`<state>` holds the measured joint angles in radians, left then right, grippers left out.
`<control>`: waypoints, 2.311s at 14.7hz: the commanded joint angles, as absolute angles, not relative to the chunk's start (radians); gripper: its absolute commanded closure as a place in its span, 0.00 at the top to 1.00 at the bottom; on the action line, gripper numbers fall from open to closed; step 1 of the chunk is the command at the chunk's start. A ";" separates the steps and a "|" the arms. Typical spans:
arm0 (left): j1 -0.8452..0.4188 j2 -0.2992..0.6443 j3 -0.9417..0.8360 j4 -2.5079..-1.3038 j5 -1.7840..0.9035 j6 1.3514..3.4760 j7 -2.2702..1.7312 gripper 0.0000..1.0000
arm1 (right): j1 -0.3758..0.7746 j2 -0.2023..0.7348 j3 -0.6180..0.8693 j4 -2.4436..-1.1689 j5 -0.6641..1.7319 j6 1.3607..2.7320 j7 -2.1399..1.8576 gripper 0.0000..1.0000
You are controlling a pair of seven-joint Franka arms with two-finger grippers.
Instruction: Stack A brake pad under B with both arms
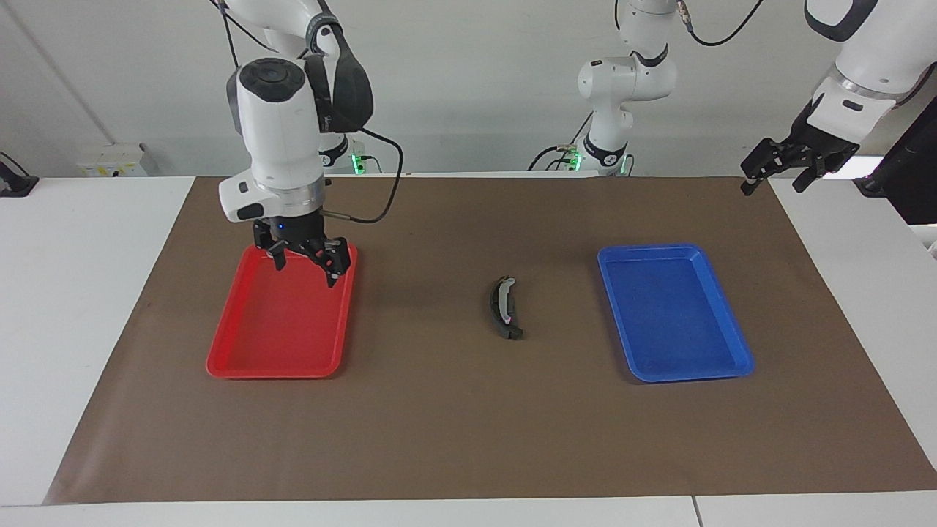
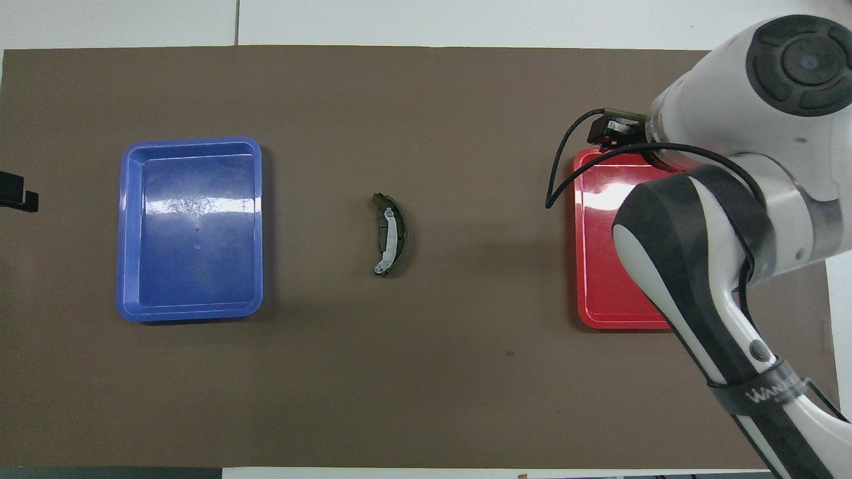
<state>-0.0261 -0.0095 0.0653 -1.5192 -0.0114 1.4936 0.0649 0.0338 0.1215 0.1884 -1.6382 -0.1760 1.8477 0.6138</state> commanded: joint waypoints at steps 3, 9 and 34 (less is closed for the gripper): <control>-0.026 -0.032 0.060 -1.558 0.028 1.520 0.140 1.00 | -0.081 0.022 0.199 -1.661 -0.112 1.744 0.431 1.00; -0.017 -0.034 0.058 -1.560 0.026 1.534 0.135 1.00 | 0.040 -0.060 -0.073 -1.660 -0.078 1.580 0.183 1.00; -0.015 -0.034 0.060 -1.560 0.025 1.519 0.130 1.00 | 0.041 -0.049 -0.055 -1.600 -0.051 1.494 0.121 1.00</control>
<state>-0.0216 -0.0095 0.0659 -1.5279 0.0037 1.5074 0.1231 0.0413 -0.0533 -0.0603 -1.6096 -0.0338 1.4945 0.1479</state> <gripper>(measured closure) 0.000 0.000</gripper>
